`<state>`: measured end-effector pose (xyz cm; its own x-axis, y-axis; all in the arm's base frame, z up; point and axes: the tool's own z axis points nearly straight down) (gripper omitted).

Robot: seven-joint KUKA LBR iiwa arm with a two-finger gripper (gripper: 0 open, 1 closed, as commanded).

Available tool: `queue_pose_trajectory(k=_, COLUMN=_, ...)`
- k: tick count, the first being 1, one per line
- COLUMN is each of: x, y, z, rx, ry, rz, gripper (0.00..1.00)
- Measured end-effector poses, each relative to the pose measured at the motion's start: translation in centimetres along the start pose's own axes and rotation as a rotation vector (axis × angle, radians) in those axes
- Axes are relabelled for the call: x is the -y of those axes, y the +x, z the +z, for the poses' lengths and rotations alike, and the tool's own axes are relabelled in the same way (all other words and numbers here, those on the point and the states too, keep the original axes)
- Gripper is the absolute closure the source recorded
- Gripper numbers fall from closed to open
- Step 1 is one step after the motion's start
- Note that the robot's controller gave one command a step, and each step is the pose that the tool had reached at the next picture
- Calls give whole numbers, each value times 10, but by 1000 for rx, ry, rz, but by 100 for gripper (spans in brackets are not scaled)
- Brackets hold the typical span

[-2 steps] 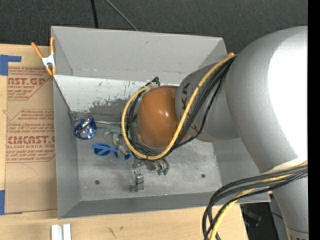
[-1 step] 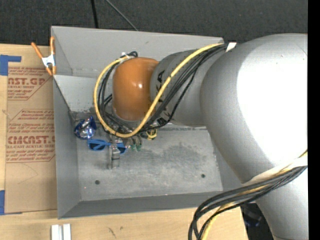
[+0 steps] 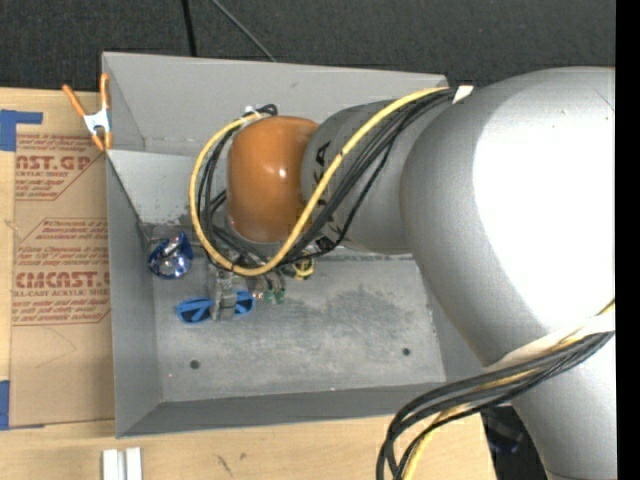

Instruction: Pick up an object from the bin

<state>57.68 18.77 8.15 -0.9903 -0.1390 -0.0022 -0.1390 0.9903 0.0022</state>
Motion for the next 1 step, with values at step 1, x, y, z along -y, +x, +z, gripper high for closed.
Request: queue_pose_trajectory(k=1, x=-2, y=10, z=-124, rx=9, ry=1, rz=-21, gripper=100)
